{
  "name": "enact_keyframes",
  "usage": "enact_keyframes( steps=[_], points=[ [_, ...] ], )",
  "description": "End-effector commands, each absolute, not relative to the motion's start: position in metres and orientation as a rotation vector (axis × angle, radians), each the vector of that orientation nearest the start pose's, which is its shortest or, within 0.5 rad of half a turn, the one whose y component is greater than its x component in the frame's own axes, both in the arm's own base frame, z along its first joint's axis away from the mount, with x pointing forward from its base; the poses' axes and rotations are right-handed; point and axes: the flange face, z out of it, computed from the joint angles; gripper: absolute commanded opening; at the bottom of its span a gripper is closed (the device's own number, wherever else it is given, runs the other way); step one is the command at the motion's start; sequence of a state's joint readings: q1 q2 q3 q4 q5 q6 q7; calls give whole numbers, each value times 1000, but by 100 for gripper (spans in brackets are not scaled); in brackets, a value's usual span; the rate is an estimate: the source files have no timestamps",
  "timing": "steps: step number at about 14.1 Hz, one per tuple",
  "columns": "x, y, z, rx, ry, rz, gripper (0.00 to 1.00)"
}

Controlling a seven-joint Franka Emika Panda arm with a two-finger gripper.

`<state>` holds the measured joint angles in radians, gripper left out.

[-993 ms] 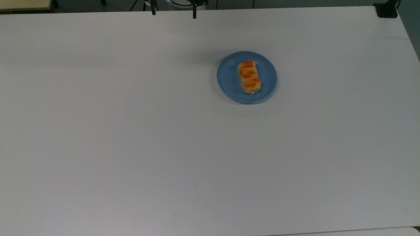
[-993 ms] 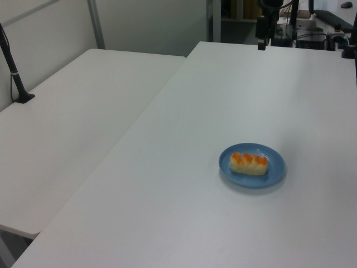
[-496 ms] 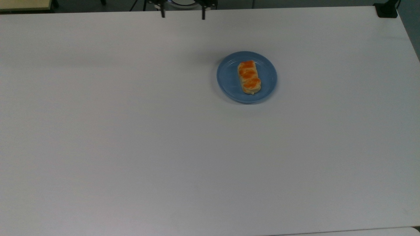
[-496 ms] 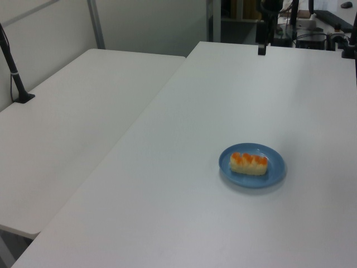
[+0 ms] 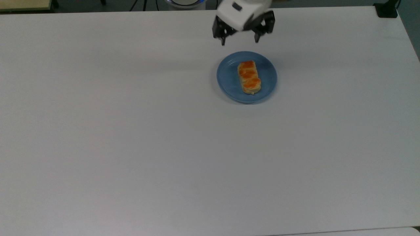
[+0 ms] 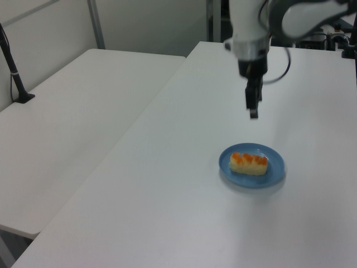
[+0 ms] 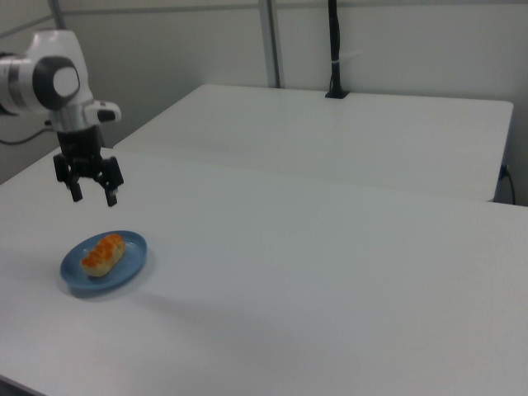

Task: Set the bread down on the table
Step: 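Lower the gripper and grasp the orange-topped bread roll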

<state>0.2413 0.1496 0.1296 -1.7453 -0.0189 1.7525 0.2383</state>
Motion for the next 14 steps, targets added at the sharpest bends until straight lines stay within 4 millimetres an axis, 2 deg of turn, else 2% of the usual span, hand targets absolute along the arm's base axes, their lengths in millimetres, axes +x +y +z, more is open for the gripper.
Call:
enact_keyframes(
  steps=[1,4,6,9,11,12,13,14],
  points=[
    [557,239,404,-3177,-205,310,100],
    [559,240,356,-3210,-220,420,100],
    [561,241,335,-3209,-225,411,96],
    [555,252,315,-3205,-218,363,96],
    [554,255,316,-3204,-227,363,95],
    [553,258,315,-3203,-236,363,79],
    [552,260,317,-3200,-239,359,54],
    [551,265,319,-3199,-244,353,35]
  ],
)
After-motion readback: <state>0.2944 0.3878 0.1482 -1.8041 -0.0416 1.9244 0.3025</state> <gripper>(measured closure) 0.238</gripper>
